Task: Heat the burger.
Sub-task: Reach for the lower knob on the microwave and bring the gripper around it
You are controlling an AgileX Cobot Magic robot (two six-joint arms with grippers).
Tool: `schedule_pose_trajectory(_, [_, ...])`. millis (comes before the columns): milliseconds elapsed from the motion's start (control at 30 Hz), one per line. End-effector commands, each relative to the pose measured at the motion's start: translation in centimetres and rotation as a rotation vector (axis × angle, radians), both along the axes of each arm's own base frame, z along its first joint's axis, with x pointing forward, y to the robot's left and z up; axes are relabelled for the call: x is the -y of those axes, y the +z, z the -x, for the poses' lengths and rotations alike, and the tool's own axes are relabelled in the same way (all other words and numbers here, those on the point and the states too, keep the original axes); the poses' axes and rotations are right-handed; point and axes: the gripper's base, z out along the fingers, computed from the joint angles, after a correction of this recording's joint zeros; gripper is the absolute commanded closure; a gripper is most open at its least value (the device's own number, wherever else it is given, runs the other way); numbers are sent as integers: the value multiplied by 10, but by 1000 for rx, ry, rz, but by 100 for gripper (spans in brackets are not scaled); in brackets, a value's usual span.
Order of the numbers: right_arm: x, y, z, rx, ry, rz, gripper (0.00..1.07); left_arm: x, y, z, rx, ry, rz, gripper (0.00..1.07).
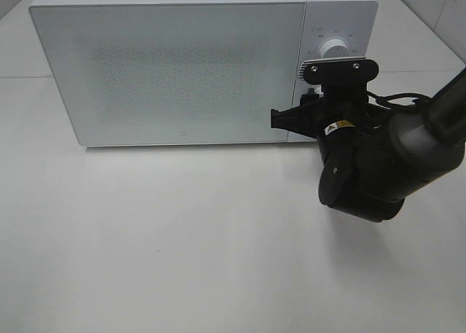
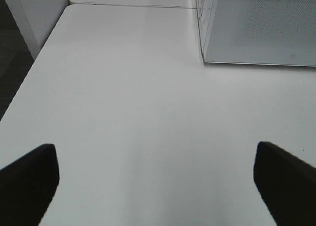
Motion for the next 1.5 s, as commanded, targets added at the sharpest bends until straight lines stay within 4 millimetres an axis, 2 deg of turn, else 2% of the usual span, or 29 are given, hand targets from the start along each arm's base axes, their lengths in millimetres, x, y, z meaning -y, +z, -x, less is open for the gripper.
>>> schedule_pose_trajectory(33, [-5,-2,0,-34,41,0,70,1,0,2,20,-3,2,7])
schedule_pose_trajectory(100, [-5,-2,0,-33,42,-3,73,1,0,2,20,-3,2,7])
schedule_pose_trajectory(167, [-6,-2,0,-29,36,-39,81,1,0,2,20,-3,2,7])
schedule_pose_trajectory(367, [-6,-1,0,-21,20,-125,82,1,0,2,20,-3,2,7])
schedule_pose_trajectory(433, [-6,0,-1,-6,-12,-262,81,1,0,2,20,-3,2,7])
schedule_pose_trajectory(533, [-6,1,-1,0,-25,-318,81,1,0,2,20,-3,2,7])
schedule_pose_trajectory(600, [-8,3,-1,26,-49,-578,81,1,0,2,20,-3,2,7])
schedule_pose_trajectory(633, [-8,3,-1,26,-49,-578,81,1,0,2,20,-3,2,7])
schedule_pose_trajectory(700, [-12,7,-2,49,-30,-797,81,1,0,2,20,-3,2,7])
schedule_pose_trajectory(733, [-12,7,-2,49,-30,-797,81,1,0,2,20,-3,2,7])
schedule_pose_trajectory(800, [-17,12,-2,61,5,-1009,81,1,0,2,20,-3,2,7])
schedule_pose_trajectory(833, [-17,12,-2,61,5,-1009,81,1,0,2,20,-3,2,7])
schedule_pose_trajectory(867, [-19,15,-1,62,22,-1142,81,1,0,2,20,-3,2,7])
schedule_pose_trajectory(933, [-20,16,-1,66,33,-1204,81,1,0,2,20,-3,2,7])
schedule_pose_trajectory(967, [-22,19,-1,71,53,-1297,81,1,0,2,20,-3,2,7])
schedule_pose_trajectory(1233, [-25,27,0,84,105,-1558,81,1,0,2,20,-3,2,7])
schedule_pose_trajectory(1500, [-26,30,0,74,121,-1652,81,1,0,2,20,-3,2,7])
